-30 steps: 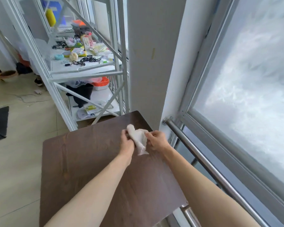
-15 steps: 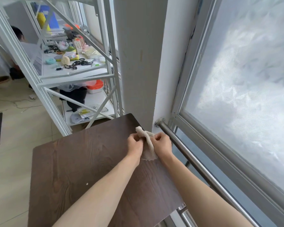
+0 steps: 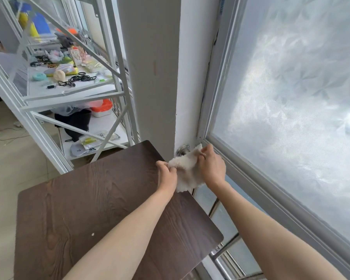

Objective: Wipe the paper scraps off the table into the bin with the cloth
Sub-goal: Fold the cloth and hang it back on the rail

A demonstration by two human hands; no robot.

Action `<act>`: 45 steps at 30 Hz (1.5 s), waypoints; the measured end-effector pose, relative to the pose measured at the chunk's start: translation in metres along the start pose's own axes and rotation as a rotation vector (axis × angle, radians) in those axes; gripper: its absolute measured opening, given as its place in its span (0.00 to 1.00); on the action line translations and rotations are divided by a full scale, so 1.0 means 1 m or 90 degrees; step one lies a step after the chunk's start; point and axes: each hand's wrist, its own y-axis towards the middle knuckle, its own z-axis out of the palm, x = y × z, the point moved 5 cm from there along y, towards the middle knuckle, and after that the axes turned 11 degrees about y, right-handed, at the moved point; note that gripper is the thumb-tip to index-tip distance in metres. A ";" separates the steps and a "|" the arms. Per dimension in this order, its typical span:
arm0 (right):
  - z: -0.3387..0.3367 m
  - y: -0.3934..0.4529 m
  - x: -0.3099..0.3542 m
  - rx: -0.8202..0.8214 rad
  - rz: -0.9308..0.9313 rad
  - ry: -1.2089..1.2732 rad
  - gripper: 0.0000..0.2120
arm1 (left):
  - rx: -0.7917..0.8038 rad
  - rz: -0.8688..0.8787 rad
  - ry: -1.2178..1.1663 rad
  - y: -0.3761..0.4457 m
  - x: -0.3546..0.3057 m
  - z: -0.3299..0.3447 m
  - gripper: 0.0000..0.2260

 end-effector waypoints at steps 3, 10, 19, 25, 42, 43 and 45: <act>-0.010 0.015 -0.003 -0.009 -0.062 -0.118 0.08 | 0.020 0.005 0.014 0.000 -0.001 0.023 0.08; -0.007 0.031 -0.018 0.040 -0.157 -0.301 0.11 | 0.136 -0.026 0.090 0.003 0.000 0.072 0.14; 0.012 0.002 -0.051 0.117 -0.309 -0.386 0.13 | 0.141 -0.040 0.318 0.014 0.016 0.090 0.33; 0.028 -0.004 -0.073 0.148 -0.165 -0.225 0.11 | 0.044 0.385 0.442 0.014 -0.014 0.089 0.26; 0.038 -0.014 -0.035 0.061 -0.220 -0.209 0.11 | 0.018 0.329 0.475 0.028 0.039 0.037 0.21; 0.045 -0.018 -0.025 0.063 -0.236 -0.194 0.11 | 0.006 0.317 0.476 0.029 0.050 0.022 0.20; 0.063 -0.027 -0.008 0.092 -0.243 -0.157 0.12 | -0.027 0.283 0.479 0.030 0.075 -0.014 0.18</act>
